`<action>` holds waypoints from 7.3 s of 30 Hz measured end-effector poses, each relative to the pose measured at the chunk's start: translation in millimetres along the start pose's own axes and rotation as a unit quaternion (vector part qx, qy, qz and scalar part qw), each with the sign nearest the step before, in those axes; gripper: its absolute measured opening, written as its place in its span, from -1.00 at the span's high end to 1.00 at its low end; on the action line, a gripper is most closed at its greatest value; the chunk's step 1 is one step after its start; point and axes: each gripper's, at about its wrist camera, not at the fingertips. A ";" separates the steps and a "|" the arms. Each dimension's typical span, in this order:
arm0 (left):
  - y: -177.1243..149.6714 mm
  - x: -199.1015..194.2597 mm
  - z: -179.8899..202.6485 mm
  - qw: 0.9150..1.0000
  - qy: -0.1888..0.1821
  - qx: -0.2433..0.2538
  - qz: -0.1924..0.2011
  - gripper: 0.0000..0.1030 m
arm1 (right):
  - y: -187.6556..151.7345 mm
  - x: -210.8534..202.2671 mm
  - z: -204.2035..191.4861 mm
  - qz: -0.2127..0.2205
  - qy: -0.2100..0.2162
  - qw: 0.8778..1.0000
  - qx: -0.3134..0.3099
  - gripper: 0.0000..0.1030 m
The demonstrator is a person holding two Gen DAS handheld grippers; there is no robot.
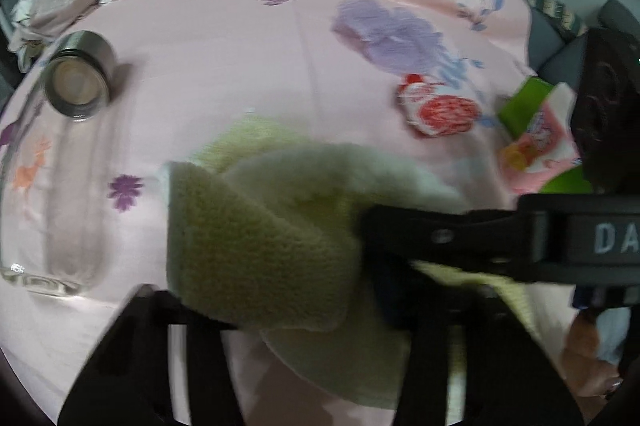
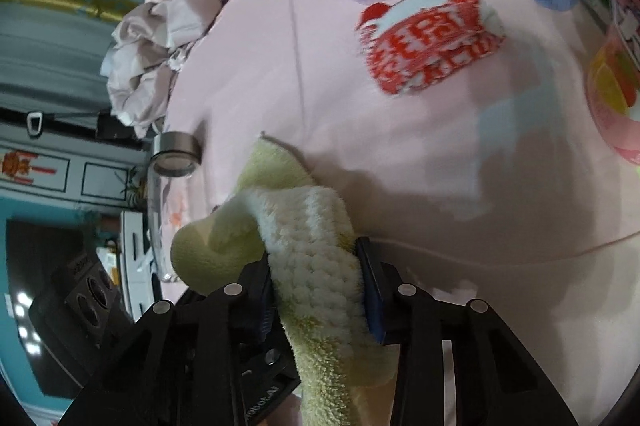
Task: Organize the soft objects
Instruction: 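Lift the yellow-white knit cloth off the bedsheet with the right gripper, then carry the knit cloth into the green box and open the right gripper, then move the right gripper back over the red-white sock and grasp it, then carry the red-white sock into the green box and open the right gripper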
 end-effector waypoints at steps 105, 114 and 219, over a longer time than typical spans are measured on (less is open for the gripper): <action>-25.3 -73.2 -38.5 0.988 0.059 -0.116 0.086 -0.90 | 38.0 -17.7 -64.4 0.209 -0.280 0.929 -0.123 -0.59; -24.4 -75.0 -39.6 0.988 0.051 -0.117 0.085 -0.90 | 54.4 10.1 -53.6 0.222 -0.356 0.896 -0.144 0.24; 77.9 15.4 276.7 0.966 -0.177 0.174 -0.066 0.33 | 15.6 -235.5 162.1 0.253 -0.137 0.946 0.148 0.11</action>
Point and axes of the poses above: each gripper's, at about its wrist camera, not at the fingertips, and x roughly the way its jaws point, z to its right, y to its top, and after that the axes turned 13 degrees about x, right-handed
